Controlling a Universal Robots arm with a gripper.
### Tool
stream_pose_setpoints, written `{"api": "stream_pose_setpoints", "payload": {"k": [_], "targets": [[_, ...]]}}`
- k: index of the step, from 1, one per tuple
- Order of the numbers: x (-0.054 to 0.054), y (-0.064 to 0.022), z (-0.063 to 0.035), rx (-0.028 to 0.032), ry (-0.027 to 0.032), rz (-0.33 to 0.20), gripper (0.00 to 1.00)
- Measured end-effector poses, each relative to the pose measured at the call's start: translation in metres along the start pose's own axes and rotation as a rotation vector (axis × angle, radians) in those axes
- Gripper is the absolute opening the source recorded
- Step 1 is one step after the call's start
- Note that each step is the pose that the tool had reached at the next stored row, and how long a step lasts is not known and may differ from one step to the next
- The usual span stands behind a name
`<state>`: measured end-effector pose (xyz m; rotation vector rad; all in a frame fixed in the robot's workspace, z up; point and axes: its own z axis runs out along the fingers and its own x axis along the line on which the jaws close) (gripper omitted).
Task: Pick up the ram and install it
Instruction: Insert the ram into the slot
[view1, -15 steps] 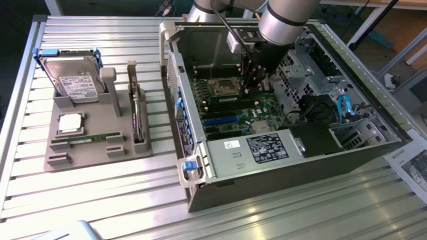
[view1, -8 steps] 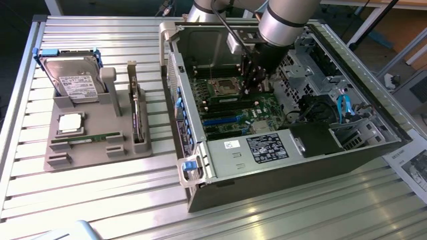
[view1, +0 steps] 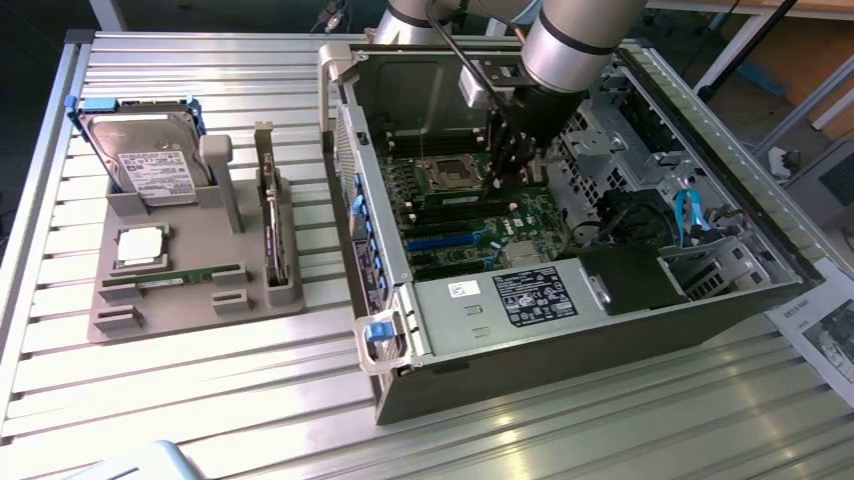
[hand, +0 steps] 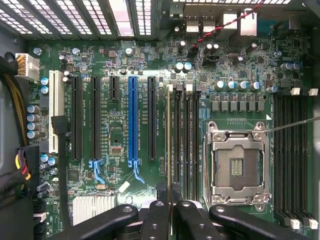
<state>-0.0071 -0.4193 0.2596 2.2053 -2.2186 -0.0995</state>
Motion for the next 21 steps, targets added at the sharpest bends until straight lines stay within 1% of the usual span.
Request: {"api": "stream_pose_setpoints", "payload": {"k": [7,11,14,17,21], "targets": [[0.0,-0.0004,0.0081,0.0,0.0001,0.0,0.12],[0.0,-0.0005,0.0086,0.0,0.0,0.0,0.12],[-0.003,-0.0005,0.01,-0.0001,0.0001,0.0,0.12],[-0.004,-0.0005,0.0102,-0.0001,0.0,0.0,0.12],[-0.004,-0.0007,0.0143,0.0006,-0.0001,0.0,0.12]]}}
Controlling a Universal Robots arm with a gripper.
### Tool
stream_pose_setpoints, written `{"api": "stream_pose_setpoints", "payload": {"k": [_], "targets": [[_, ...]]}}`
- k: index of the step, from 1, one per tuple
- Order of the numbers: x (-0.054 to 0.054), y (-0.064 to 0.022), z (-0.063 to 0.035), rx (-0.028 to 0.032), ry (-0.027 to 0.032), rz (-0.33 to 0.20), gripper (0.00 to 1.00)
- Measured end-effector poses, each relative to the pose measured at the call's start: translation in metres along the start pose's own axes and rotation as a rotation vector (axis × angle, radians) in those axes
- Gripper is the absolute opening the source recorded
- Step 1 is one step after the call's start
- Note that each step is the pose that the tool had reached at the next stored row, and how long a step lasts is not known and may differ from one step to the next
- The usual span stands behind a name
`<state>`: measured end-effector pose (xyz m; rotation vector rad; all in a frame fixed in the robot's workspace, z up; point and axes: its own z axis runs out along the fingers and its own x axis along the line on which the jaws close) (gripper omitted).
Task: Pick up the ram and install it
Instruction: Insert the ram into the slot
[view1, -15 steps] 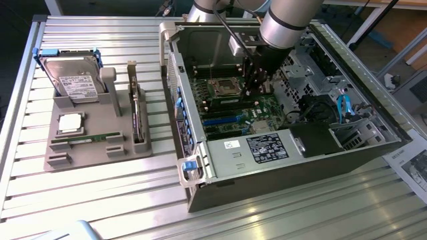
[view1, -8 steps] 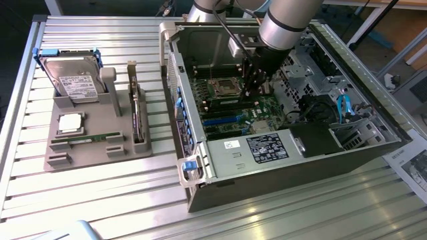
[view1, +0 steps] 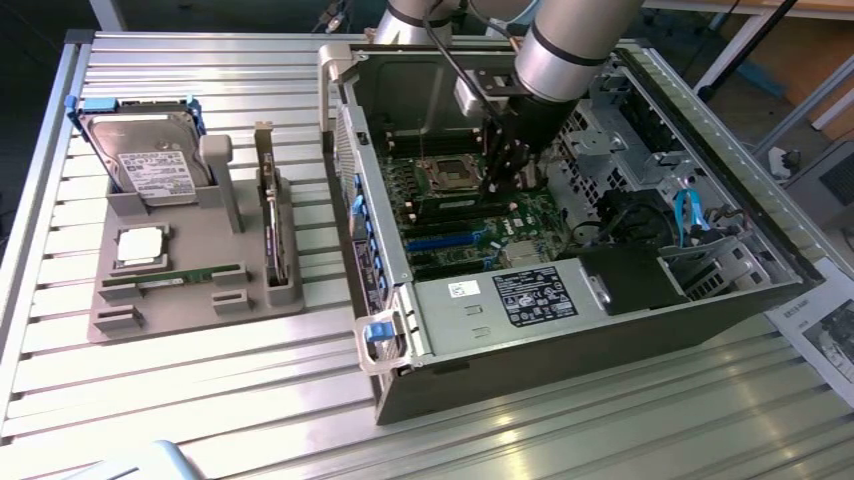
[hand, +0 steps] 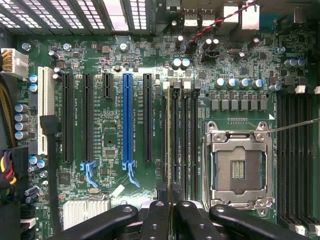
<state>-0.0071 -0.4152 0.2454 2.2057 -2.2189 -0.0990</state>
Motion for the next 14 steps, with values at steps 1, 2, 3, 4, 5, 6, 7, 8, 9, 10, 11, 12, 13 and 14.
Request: {"api": "stream_pose_setpoints", "payload": {"k": [1,2,3,4,5,6,7,8,9,10,11,12,13,14], "targets": [[0.0001,0.0,0.0011,0.0,0.0001,0.0,0.12],[0.0001,-0.0001,0.0019,0.0001,0.0,0.0,0.12],[0.0001,-0.0001,0.0024,0.0,0.0003,0.0,0.12],[0.0001,-0.0001,0.0024,0.0,0.0002,0.0,0.12],[0.0001,-0.0001,0.0025,0.0,0.0001,0.0,0.12],[0.0001,-0.0002,0.0035,0.0002,-0.0005,0.0,0.12],[0.0001,-0.0002,0.0041,0.0002,-0.0003,0.0,0.12],[0.0002,-0.0002,0.0043,0.0,0.0,0.0,0.12],[0.0002,-0.0002,0.0044,0.0,0.0002,0.0,0.12],[0.0002,-0.0002,0.0044,0.0,0.0003,0.0,0.12],[0.0002,-0.0002,0.0044,0.0,0.0002,0.0,0.12],[0.0002,-0.0002,0.0045,0.0,0.0,0.0,0.12],[0.0002,-0.0002,0.0045,0.0001,0.0,0.0,0.12],[0.0002,-0.0002,0.0045,0.0001,0.0,0.0,0.12]]}}
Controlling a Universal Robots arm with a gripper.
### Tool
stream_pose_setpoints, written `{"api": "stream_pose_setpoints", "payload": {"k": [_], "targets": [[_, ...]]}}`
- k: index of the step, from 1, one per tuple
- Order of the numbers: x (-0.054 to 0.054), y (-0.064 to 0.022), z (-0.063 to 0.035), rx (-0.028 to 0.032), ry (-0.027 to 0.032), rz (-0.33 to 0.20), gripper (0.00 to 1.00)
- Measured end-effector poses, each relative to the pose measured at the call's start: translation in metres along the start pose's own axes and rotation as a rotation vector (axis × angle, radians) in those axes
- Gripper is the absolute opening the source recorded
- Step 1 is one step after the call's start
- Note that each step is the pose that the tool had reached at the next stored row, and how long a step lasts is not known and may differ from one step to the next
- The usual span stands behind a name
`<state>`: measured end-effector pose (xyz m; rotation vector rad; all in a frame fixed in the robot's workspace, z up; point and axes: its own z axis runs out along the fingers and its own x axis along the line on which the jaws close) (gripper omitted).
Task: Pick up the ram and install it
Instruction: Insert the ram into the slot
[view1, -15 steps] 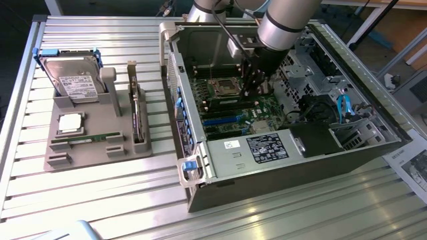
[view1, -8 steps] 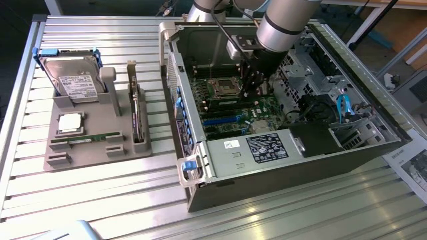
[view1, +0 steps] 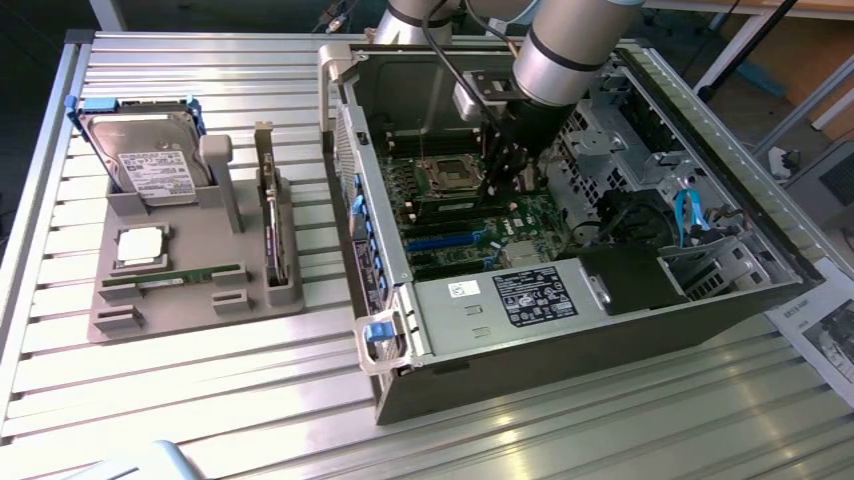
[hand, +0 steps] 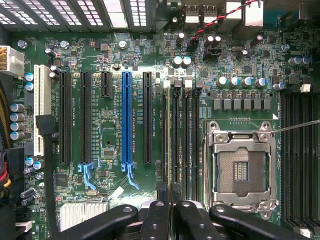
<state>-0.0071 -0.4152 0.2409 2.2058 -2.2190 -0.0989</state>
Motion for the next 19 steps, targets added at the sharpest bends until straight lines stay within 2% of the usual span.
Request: {"api": "stream_pose_setpoints", "payload": {"k": [19], "targets": [[-0.0009,-0.0006,0.0025,0.0008,-0.0001,0.0,0.12]]}}
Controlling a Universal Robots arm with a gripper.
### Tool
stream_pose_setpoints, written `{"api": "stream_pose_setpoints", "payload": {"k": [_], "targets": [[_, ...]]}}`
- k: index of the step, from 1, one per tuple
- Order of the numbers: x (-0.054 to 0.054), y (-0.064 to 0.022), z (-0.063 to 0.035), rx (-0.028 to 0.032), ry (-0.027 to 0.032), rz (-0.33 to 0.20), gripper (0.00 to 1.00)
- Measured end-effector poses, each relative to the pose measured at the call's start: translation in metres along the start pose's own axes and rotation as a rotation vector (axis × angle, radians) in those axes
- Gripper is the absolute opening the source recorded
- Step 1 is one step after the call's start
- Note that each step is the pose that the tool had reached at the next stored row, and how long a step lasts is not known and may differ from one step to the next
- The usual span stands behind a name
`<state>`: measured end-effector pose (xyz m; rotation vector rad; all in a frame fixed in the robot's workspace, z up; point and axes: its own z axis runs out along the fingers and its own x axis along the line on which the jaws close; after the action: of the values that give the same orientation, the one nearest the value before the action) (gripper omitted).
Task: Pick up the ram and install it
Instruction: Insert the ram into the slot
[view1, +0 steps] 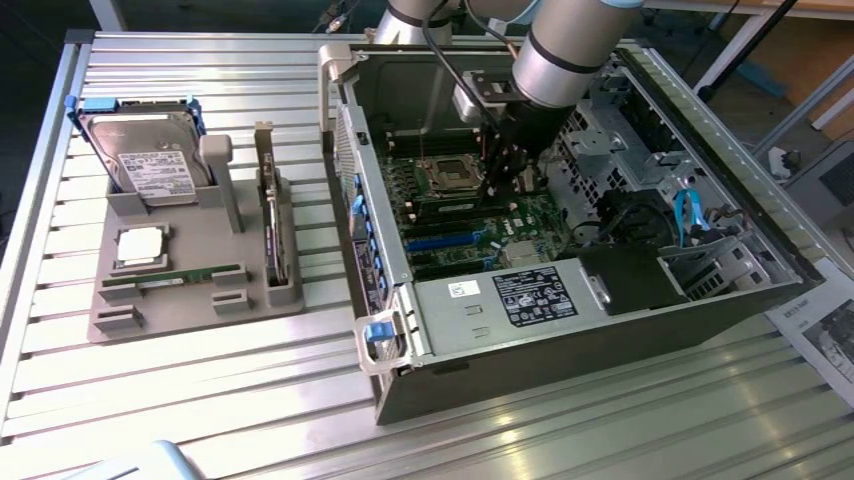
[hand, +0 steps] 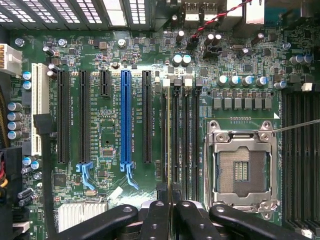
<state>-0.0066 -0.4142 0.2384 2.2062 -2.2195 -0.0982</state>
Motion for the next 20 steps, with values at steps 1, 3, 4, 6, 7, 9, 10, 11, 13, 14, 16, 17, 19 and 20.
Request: {"api": "stream_pose_setpoints", "payload": {"k": [1,3,4,6,7,9,10,11,13,14,16,17,19,20], "targets": [[-0.0004,0.0,-0.0001,-0.0001,0.0003,0.0,0.12],[-0.0008,0.0,-0.0001,-0.0001,0.0002,0.0,0.12],[-0.0008,0.0,0.0,-0.0001,0.0001,0.0,0.12],[-0.0008,0.0,0.0,-0.0001,0.0001,0.0,0.12],[-0.0008,0.0,0.0,-0.0001,0.0001,0.0,0.12],[-0.0008,0.0,0.0,-0.0001,0.0001,0.0,0.12],[-0.0009,0.0,0.0,-0.0001,0.0,0.0,0.12],[-0.0008,0.0001,0.0,0.0001,0.0,0.0,0.12],[-0.0009,0.0001,0.0,0.0009,-0.0001,0.0,0.12],[-0.0008,0.0001,0.0,0.0011,0.0,-0.001,0.12],[-0.0008,0.0001,-0.0001,0.0013,0.0,-0.001,0.12],[-0.0008,0.0002,-0.0006,0.0012,0.0002,-0.001,0.12],[-0.0009,0.0003,-0.003,0.0012,0.0001,-0.001,0.12],[-0.0009,0.0003,-0.0034,0.0013,-0.0001,-0.001,0.12]]}}
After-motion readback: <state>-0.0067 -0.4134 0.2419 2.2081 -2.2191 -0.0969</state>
